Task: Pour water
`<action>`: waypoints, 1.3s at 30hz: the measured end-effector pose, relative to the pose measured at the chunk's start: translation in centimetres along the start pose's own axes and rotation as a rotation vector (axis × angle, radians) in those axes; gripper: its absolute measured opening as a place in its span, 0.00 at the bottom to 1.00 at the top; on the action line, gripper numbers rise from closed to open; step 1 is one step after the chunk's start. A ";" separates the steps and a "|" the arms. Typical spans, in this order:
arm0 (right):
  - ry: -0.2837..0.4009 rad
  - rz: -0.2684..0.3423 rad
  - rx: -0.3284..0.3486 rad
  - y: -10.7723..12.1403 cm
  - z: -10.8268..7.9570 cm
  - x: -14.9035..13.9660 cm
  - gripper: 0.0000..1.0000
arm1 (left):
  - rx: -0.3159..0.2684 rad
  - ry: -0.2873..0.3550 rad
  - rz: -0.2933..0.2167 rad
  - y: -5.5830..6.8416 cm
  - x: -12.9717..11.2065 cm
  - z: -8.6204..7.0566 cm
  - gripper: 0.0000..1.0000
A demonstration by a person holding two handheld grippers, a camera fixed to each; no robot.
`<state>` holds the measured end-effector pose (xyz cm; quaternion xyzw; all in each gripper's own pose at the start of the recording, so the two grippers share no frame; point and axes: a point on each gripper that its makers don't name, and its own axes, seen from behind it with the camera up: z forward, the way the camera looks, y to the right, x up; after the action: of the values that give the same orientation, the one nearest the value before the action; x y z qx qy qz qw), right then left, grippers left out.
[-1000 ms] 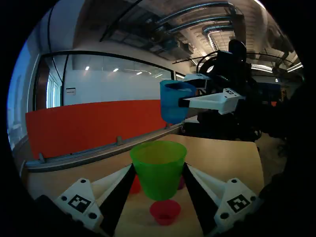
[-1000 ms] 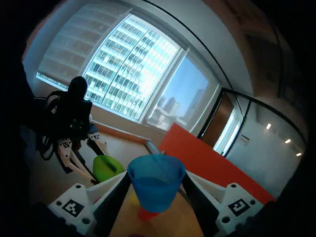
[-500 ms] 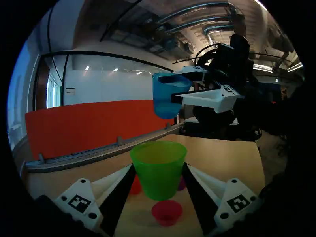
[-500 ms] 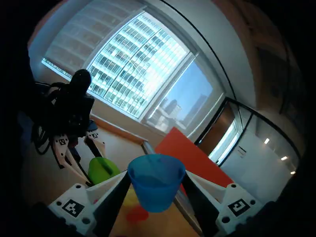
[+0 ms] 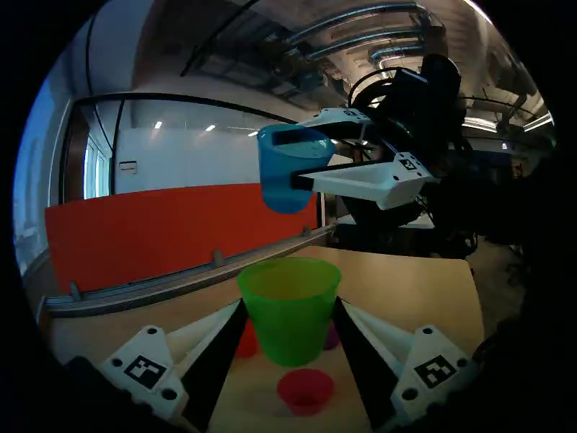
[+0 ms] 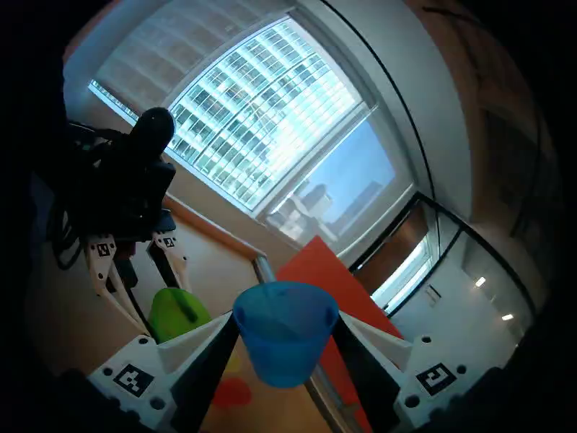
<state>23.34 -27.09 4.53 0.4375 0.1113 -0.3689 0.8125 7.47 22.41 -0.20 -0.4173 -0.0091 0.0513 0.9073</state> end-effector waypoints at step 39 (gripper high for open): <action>-0.023 -0.294 -0.025 2.1 1.8 0.5 0.90 | -0.015 0.000 0.007 0.6 0.5 0.1 0.83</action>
<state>24.93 -28.04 6.66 0.4020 0.1693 -0.4874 0.7564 7.96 22.94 -0.56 -0.4241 -0.0082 0.0544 0.9040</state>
